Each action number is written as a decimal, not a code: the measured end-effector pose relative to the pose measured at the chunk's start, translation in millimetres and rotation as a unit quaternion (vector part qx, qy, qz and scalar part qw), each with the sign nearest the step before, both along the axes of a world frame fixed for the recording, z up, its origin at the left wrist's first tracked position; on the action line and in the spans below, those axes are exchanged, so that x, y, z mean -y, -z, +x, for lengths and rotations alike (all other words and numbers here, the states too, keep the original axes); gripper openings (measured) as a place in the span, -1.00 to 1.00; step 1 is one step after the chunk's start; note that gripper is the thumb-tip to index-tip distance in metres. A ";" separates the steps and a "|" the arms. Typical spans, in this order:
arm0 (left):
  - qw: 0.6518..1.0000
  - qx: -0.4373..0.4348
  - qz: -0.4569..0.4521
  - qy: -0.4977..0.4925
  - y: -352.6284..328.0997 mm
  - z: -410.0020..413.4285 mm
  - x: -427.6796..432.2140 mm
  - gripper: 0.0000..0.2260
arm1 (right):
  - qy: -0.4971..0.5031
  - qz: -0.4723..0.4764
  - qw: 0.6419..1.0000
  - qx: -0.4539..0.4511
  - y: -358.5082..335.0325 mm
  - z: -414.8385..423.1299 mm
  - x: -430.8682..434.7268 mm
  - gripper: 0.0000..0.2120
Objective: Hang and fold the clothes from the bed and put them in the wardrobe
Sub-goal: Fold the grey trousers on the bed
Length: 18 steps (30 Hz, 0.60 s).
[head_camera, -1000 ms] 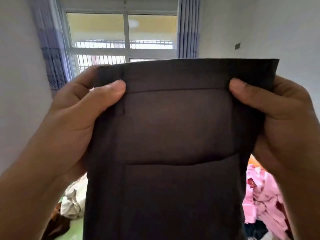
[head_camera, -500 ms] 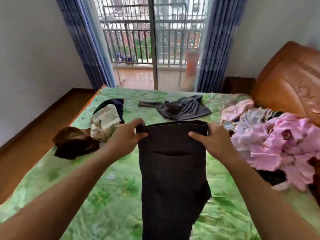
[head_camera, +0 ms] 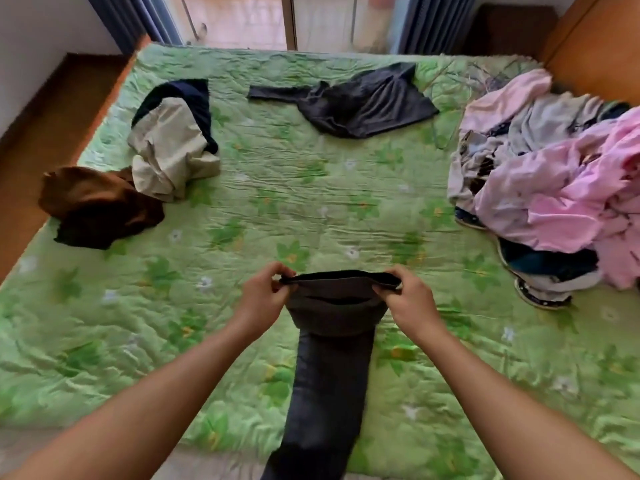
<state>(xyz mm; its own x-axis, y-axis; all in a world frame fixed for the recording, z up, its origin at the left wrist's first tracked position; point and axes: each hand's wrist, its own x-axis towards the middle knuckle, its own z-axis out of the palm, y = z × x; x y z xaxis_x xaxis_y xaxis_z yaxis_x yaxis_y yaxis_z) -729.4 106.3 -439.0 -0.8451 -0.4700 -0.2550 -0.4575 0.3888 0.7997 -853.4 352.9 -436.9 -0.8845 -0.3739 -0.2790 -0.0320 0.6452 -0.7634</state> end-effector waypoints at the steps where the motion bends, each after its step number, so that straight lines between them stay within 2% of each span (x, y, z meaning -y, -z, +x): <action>1: 1.000 -0.001 0.009 0.001 6.3 -12.0 5.7 -0.83 | 0.011 0.003 1.000 0.004 5.1 -8.9 5.6 -0.84; 6: 0.999 -0.032 0.023 0.005 24.0 -117.8 49.8 -0.83 | 0.033 0.015 0.999 -0.010 23.3 -99.8 47.4 -0.88; 8: 0.998 -0.059 0.024 0.017 30.0 -173.6 69.9 -0.75 | 0.026 0.022 0.998 -0.048 29.9 -151.4 68.8 -0.79; 9: 0.997 -0.067 0.032 0.032 33.7 -200.7 79.5 -0.64 | 0.021 0.021 0.998 -0.062 33.5 -176.5 79.4 -0.66; 11: 0.994 -0.073 0.021 0.072 46.4 -240.0 93.0 -0.29 | 0.023 0.015 0.998 -0.057 42.3 -210.6 95.7 -0.37; 12: 0.994 -0.063 0.008 0.084 61.1 -252.0 97.0 -0.20 | 0.025 0.021 0.998 -0.053 53.9 -219.8 101.1 -0.30; 14: 0.996 -0.005 -0.004 0.087 103.8 -250.1 91.9 -0.22 | 0.016 0.070 0.997 -0.040 92.5 -214.1 101.8 -0.30; 18: 0.981 0.172 0.001 0.092 207.1 -154.8 49.0 -0.31 | -0.048 0.195 0.977 0.069 191.3 -120.5 69.9 -0.34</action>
